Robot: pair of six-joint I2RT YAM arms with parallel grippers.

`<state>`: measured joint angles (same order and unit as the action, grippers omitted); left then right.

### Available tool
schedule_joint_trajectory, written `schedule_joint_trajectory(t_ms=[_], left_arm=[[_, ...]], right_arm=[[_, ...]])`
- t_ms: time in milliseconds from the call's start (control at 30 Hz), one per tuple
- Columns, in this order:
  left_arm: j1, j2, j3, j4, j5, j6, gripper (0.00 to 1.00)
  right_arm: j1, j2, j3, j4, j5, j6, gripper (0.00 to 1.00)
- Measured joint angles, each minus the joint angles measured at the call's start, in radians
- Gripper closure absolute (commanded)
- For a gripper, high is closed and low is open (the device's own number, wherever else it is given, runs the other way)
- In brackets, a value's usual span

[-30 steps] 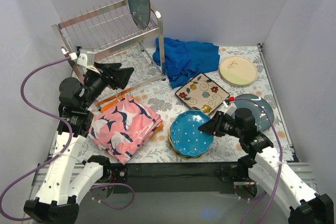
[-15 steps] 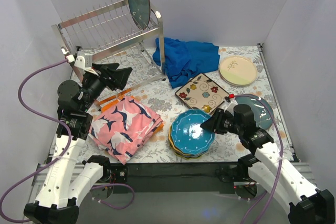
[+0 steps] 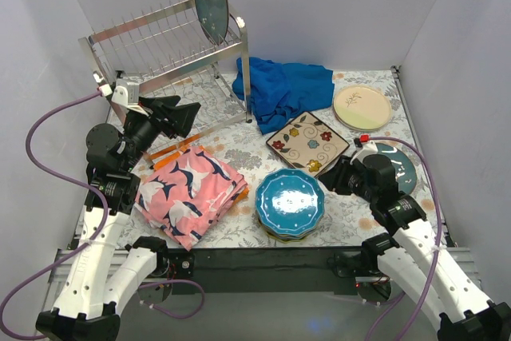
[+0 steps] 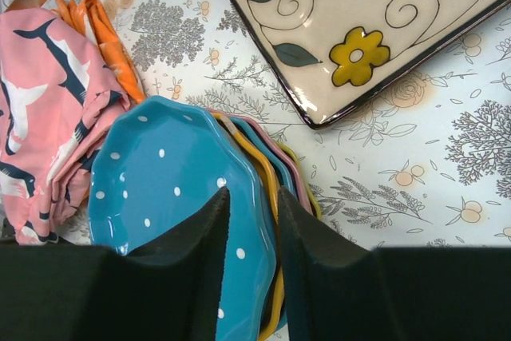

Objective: Unload the plates from the dish rack
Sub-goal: Place the plate at the center of the board, then unload the plate from the dish rack.

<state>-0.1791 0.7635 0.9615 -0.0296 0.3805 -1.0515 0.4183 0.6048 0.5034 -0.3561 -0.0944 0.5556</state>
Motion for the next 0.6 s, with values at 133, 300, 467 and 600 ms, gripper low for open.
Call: schedule_joint_trajectory(t_ms=[133,300,467,600], left_arm=[[0.000,-0.002,0.000,0.000,0.000,0.000,0.31],[0.000,-0.006,0.000,0.000,-0.001,0.000,0.31],[0.000,-0.005,0.000,0.000,0.000,0.000,0.31],[0.001,-0.005,-0.005,0.007,0.001,0.000,0.31]], right_arm=[[0.000,-0.002,-0.010,-0.001,0.001,-0.005,0.66],[0.000,-0.002,-0.029,-0.004,0.014,-0.006,0.62],[0.000,-0.001,0.017,-0.004,0.038,-0.010,0.48],[0.000,0.056,0.166,0.045,0.030,-0.009,0.29]])
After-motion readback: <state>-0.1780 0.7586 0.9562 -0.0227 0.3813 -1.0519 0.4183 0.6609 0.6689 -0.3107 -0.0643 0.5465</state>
